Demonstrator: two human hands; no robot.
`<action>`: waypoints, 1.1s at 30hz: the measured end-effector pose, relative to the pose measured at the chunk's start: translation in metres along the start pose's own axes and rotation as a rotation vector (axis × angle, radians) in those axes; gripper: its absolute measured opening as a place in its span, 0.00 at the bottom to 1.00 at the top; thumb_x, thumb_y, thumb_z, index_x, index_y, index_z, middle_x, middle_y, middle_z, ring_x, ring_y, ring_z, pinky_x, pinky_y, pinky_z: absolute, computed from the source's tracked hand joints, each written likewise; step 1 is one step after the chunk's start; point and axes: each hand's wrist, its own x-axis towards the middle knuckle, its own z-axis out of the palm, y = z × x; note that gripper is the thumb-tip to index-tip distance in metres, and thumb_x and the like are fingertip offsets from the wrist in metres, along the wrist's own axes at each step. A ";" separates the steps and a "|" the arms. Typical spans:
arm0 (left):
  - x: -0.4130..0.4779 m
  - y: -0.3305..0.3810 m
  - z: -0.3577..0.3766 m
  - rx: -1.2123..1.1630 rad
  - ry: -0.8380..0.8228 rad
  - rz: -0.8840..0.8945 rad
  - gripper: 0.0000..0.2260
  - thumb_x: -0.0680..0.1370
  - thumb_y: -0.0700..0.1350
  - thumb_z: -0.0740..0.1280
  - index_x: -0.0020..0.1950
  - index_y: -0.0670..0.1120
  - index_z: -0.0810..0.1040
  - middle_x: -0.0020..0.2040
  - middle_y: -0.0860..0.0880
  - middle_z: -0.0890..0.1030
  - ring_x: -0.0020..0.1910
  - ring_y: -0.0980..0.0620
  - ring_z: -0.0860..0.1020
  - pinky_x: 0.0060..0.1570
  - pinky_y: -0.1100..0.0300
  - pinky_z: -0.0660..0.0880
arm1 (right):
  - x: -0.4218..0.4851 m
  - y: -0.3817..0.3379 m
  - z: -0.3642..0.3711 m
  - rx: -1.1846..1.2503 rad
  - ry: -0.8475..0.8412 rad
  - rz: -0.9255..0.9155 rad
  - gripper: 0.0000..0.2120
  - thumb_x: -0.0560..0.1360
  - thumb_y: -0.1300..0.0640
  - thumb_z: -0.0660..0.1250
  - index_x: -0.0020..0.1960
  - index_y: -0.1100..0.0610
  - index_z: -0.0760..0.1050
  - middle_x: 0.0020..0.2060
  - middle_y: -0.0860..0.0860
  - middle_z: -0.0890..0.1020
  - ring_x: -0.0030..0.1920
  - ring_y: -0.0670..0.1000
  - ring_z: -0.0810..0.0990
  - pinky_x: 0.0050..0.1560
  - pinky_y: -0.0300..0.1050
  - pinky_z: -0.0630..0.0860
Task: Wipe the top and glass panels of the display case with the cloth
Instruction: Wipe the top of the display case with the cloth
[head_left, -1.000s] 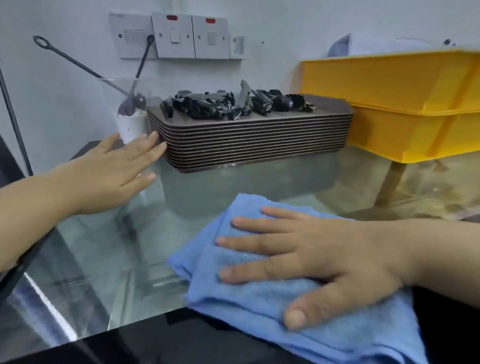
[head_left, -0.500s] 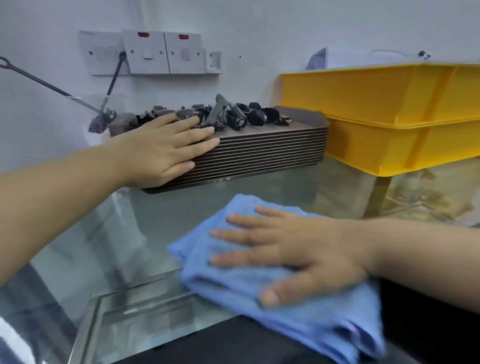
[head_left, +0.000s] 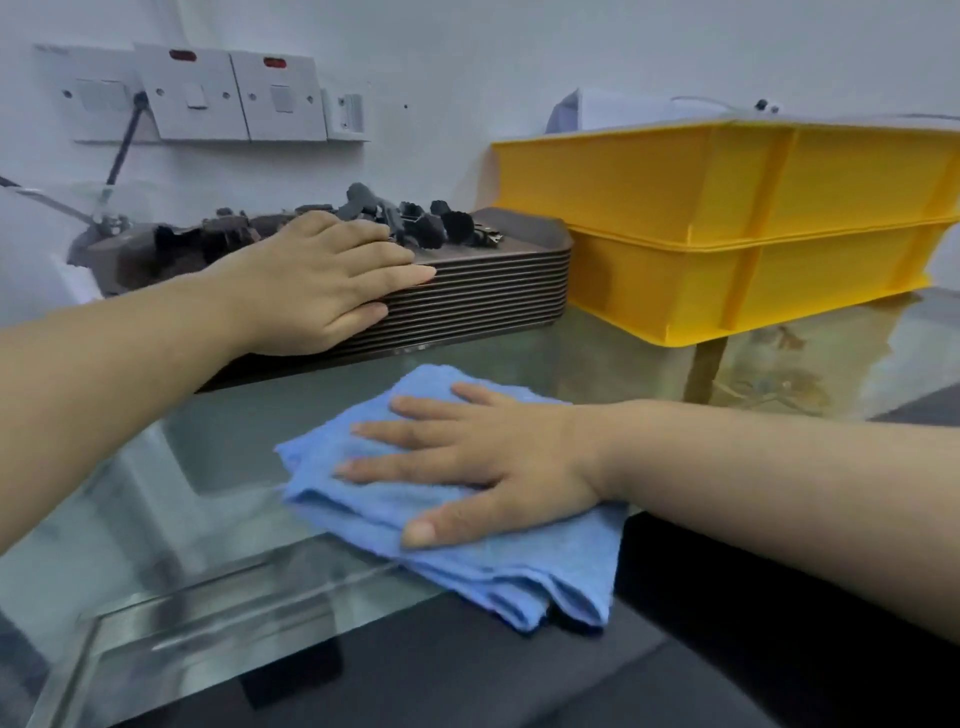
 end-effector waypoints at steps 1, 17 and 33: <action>0.014 0.003 0.002 0.005 -0.008 0.015 0.23 0.79 0.54 0.49 0.72 0.49 0.66 0.66 0.48 0.75 0.64 0.44 0.72 0.58 0.51 0.60 | -0.011 -0.006 0.003 0.015 0.003 -0.089 0.27 0.79 0.38 0.50 0.76 0.38 0.47 0.77 0.40 0.45 0.76 0.45 0.37 0.72 0.59 0.33; 0.096 0.016 0.007 -0.067 0.046 0.073 0.25 0.78 0.55 0.46 0.71 0.49 0.69 0.52 0.48 0.80 0.51 0.43 0.75 0.50 0.49 0.69 | -0.026 0.031 0.000 0.061 -0.007 -0.089 0.27 0.79 0.40 0.53 0.76 0.39 0.50 0.77 0.39 0.47 0.76 0.44 0.39 0.73 0.56 0.33; 0.047 0.041 -0.025 -0.391 -0.388 -0.279 0.25 0.82 0.53 0.49 0.76 0.57 0.43 0.77 0.48 0.55 0.76 0.50 0.52 0.74 0.47 0.46 | -0.053 0.086 -0.007 0.112 -0.035 0.443 0.29 0.74 0.30 0.42 0.73 0.33 0.40 0.76 0.38 0.40 0.76 0.47 0.36 0.74 0.58 0.37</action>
